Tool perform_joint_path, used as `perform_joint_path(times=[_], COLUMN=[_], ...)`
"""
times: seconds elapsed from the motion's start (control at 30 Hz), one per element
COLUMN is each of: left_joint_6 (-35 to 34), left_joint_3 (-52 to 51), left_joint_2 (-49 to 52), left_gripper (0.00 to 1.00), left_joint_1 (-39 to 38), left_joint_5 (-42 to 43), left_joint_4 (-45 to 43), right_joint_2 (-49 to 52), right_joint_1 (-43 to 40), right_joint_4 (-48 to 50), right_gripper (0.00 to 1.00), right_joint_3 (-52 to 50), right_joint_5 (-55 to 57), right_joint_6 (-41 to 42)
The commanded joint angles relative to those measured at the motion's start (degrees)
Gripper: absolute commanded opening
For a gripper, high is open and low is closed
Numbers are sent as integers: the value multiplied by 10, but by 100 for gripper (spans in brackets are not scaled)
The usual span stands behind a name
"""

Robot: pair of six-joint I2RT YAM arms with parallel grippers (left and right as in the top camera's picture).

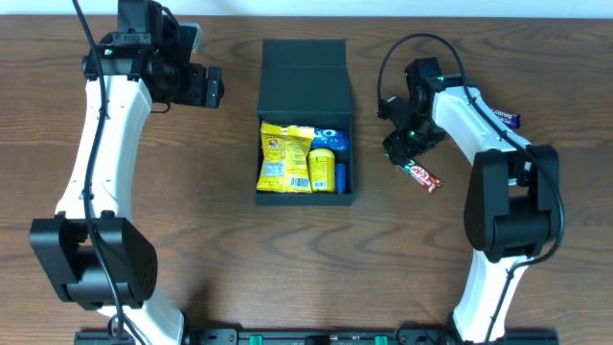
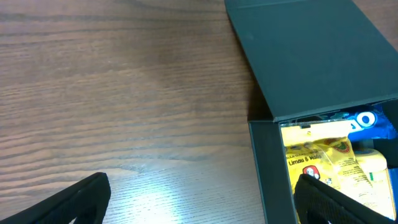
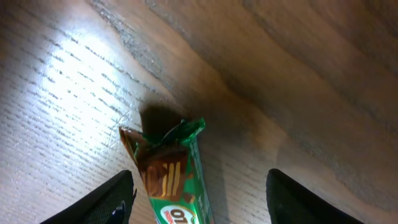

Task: Pack container
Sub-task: 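Grasp the green-red candy bar with the right gripper and lift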

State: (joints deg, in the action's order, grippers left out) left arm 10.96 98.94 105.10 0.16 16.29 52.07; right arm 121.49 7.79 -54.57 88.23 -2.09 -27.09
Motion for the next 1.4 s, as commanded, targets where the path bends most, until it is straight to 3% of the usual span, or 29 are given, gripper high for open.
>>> perform_joint_path(times=[0.0, 0.33, 0.63, 0.83, 1.17, 1.37], left_joint_6=[6, 6, 6, 6, 6, 6], left_joint_3=[14, 14, 14, 14, 14, 14], left_joint_2=[-15, -15, -15, -15, -15, -15], left_gripper=[95, 95, 95, 95, 95, 95], left_joint_1=[2, 2, 2, 2, 2, 2], left_joint_5=[-2, -2, -2, -2, -2, -2], left_joint_4=[1, 0, 0, 0, 0, 0], right_joint_2=[6, 6, 6, 6, 6, 5], right_joint_1=[0, 1, 1, 1, 1, 1], right_joint_4=[2, 17, 19, 21, 23, -27], right_gripper=[66, 61, 31, 25, 16, 10], right_joint_3=[-8, -40, -40, -40, -23, 67], right_joint_5=[-8, -8, -8, -12, -12, -68], right_joint_6=[-2, -2, 9, 19, 113, 186])
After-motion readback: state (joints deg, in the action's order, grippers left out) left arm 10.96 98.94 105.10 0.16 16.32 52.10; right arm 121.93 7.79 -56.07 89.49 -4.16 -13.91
